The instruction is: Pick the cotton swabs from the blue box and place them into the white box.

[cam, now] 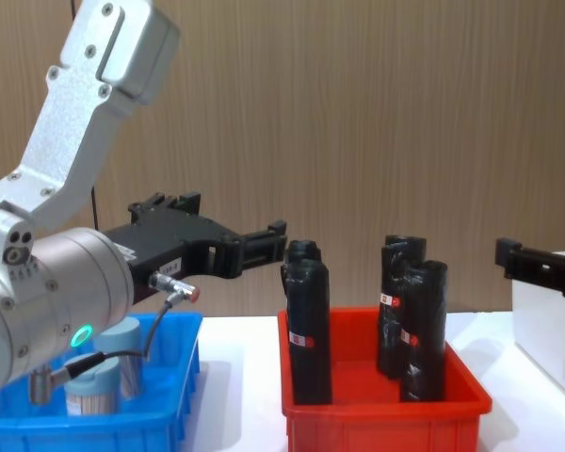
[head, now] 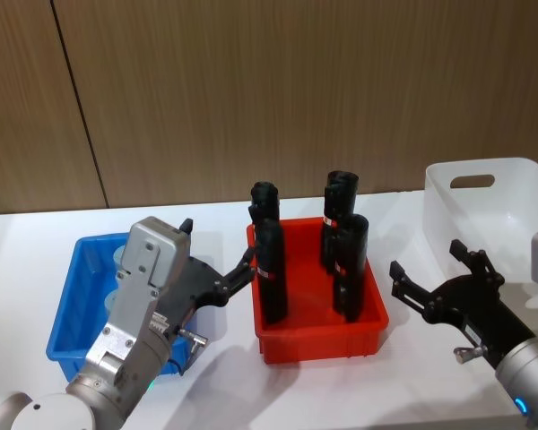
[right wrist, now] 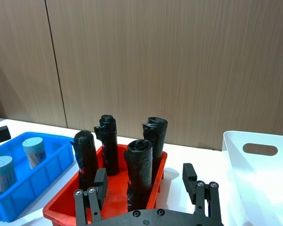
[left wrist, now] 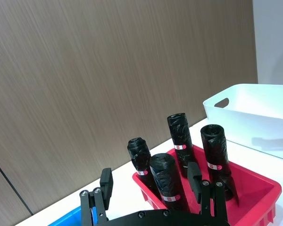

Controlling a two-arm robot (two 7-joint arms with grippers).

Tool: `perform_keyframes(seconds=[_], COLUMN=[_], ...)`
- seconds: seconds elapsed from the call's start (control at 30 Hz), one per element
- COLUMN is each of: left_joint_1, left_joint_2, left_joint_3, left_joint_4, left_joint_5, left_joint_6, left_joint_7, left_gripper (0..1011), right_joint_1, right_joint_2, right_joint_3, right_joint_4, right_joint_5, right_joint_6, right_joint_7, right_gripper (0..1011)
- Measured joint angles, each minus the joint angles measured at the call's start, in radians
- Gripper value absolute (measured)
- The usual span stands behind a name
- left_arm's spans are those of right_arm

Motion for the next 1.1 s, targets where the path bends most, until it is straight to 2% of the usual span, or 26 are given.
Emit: perform_keyframes(seconds=[1.1], left_joint_1=[0.000], left_joint_2=[0.000], left_joint_3=[0.000], left_joint_4=[0.000], left_joint_5=[0.000], left_joint_6=[0.000], left_joint_7=[0.000], left_gripper=[1000], right_joint_1=[0.000], right_joint_2=[0.000], right_joint_3=[0.000], right_joint_4=[0.000], right_joint_5=[0.000], right_joint_6=[0.000], right_joint_7=[0.000], right_gripper=[1002])
